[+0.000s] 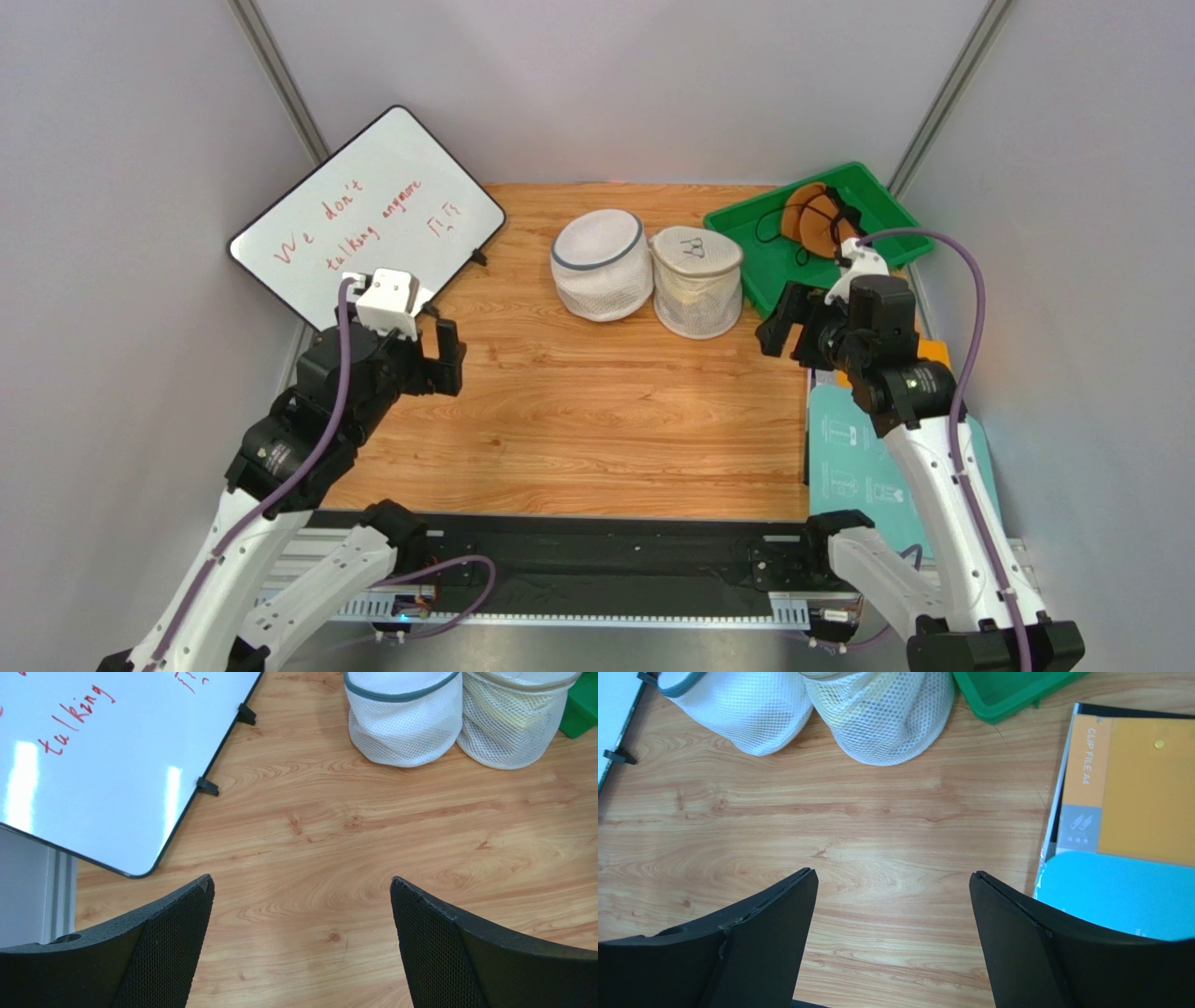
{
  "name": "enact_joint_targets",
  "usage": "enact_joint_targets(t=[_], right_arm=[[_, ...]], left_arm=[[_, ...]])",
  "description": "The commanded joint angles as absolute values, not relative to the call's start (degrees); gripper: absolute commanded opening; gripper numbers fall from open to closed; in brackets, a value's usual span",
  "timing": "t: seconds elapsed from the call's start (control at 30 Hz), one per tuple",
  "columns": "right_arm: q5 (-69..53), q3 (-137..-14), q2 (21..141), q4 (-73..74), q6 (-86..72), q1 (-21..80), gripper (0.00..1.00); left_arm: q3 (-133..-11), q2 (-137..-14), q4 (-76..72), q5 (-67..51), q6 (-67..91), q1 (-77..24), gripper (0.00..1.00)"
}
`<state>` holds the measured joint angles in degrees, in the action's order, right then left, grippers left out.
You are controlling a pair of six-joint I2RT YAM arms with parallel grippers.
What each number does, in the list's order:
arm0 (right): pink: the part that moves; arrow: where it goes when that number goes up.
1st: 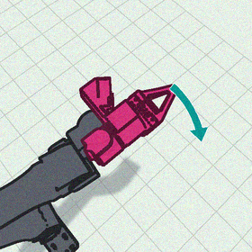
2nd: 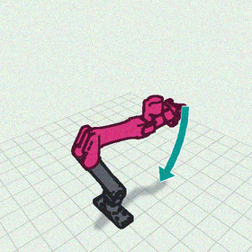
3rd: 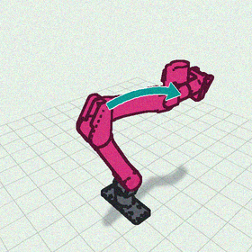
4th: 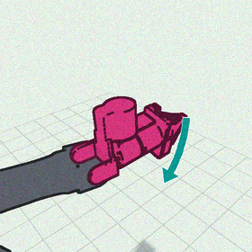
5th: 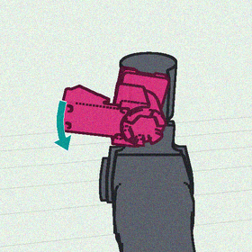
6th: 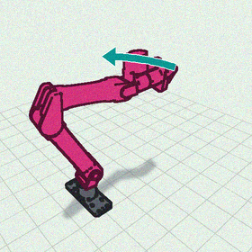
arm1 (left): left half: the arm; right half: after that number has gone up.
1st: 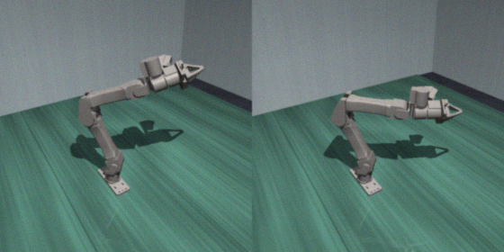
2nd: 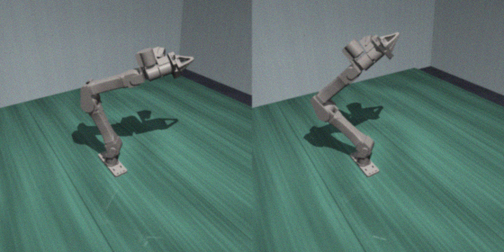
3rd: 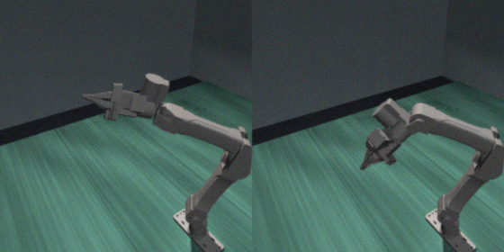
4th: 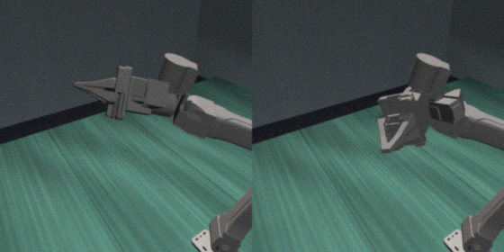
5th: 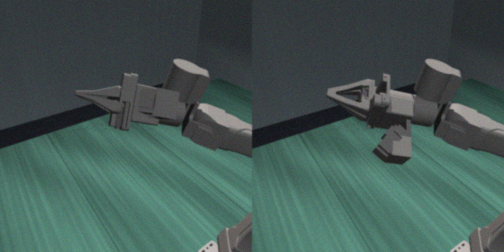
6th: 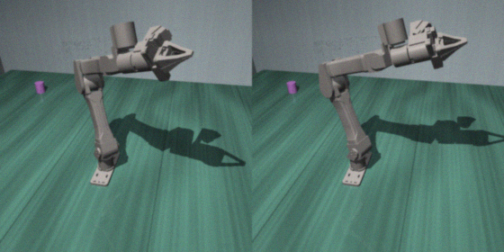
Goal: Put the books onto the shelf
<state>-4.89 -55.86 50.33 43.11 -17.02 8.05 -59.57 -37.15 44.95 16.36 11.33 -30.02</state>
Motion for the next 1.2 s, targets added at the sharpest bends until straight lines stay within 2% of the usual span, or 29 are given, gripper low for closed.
enact_joint_targets(t=[0.0,0.27,0.7,0.9,1.0,1.03,1.1,1.13,1.17], right_arm=[[-8.6,-61.9,56.0,41.2,-16.1,7.7,0.86],[-13.8,-68.0,70.5,34.4,-18.3,9.2,0.84],[-5.5,-76.2,99.0,24.3,-19.9,14.7,0.82],[-3.6,-80.0,107.0,22.1,-21.5,15.6,0.79],[-3.8,-78.7,107.0,21.2,-22.4,15.6,0.55],[-3.8,-78.0,106.4,20.7,-22.8,15.7,0.4],[-3.8,-75.8,104.4,20.7,-22.9,15.7,0.23],[-3.7,-75.1,103.6,21.1,-22.8,15.8,0.07],[-3.4,-74.3,101.7,21.5,-22.7,15.9,0.01]], left_arm=[[-56.5,-35.3,39.4,15.6,5.7,-30.1,1.0],[-50.7,-33.5,36.7,17.3,5.4,-30.1,1.0],[-49.0,-35.2,36.5,13.9,6.8,-30.1,1.0],[-48.7,-33.8,36.6,14.5,6.9,-30.1,1.0],[-48.4,-33.3,36.6,14.9,6.9,-30.1,1.0],[-48.4,-33.3,36.6,14.9,6.9,-30.1,1.0],[-48.4,-33.3,36.6,14.9,7.0,-30.1,1.0],[-48.3,-33.4,36.7,14.8,7.0,-30.1,1.0],[-48.3,-33.4,36.7,14.7,7.0,-30.1,1.0]])
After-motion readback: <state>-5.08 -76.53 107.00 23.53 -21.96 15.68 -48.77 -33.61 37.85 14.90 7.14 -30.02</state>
